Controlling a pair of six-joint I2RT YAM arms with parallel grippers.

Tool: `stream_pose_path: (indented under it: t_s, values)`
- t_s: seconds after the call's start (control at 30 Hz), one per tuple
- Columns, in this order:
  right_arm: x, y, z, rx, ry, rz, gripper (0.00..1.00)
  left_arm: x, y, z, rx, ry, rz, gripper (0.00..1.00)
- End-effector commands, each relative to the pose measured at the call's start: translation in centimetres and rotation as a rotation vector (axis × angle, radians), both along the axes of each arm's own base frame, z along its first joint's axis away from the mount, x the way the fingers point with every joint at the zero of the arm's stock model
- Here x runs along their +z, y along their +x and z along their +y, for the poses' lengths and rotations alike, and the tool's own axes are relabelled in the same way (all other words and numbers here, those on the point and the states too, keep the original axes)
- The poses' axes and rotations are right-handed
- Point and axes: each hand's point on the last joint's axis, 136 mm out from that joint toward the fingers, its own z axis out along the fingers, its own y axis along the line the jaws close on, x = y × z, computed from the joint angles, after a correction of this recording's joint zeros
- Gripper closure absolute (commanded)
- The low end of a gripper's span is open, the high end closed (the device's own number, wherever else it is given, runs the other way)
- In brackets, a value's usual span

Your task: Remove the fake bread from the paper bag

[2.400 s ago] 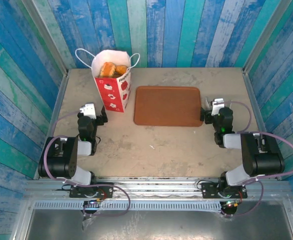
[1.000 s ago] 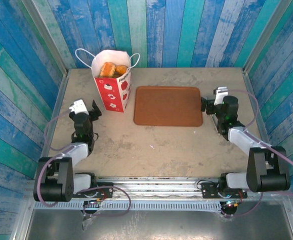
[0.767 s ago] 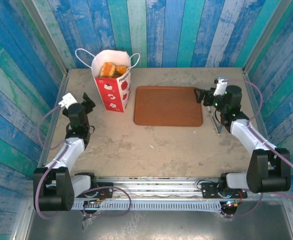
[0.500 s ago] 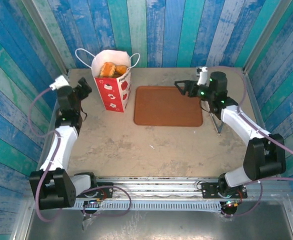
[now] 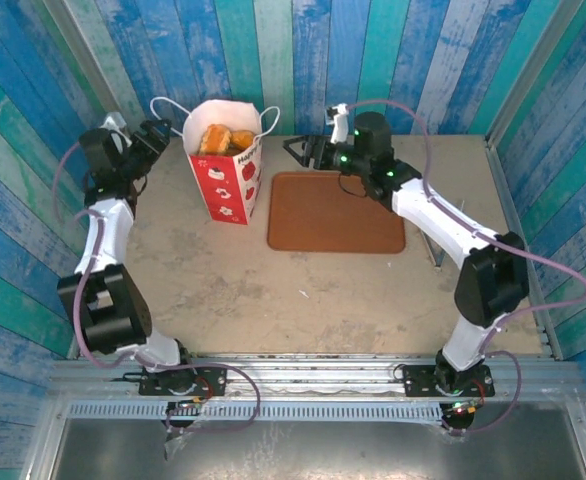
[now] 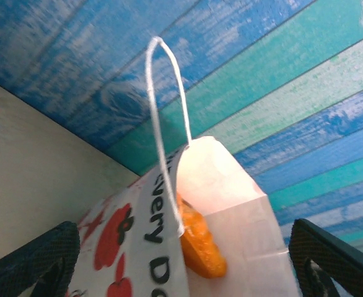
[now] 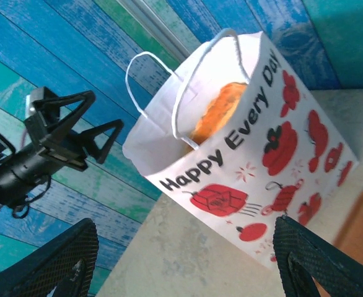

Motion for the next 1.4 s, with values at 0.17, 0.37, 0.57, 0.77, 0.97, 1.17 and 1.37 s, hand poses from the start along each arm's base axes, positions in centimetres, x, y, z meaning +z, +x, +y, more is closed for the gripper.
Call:
stream_pose_path:
  t_s: [0.17,0.37,0.57,0.77,0.97,1.17,1.37]
  values:
    - [1.1,2.7,2.8,-0.002,0.077,0.061,0.27,-0.2,4.5,-0.5,-0.13,-0.176,-0.01,0.18]
    - [1.4,4.8,4.0,-0.013,0.112,0.073,0.29,-0.3,6.7,-0.6,-0.189,-0.262,-0.031,0.31]
    - [1.3,6.1,4.9,-0.013,0.135,0.083,0.3,0.2,7.8,-1.0,-0.245,-0.327,-0.062,0.48]
    - [1.4,7.1,4.7,-0.046,0.133,0.063,0.33,0.2,7.9,-1.2,-0.271,-0.353,-0.075,0.64]
    - [1.6,7.6,4.5,-0.057,0.138,0.057,0.38,1.2,8.0,-1.5,-0.316,-0.379,-0.113,0.74]
    - [1.4,7.7,5.0,-0.04,0.15,0.072,0.45,2.1,7.9,-1.8,-0.349,-0.382,-0.131,0.84]
    - [1.3,7.8,5.3,-0.024,0.156,0.081,0.54,2.7,8.0,-1.9,-0.365,-0.374,-0.149,0.83]
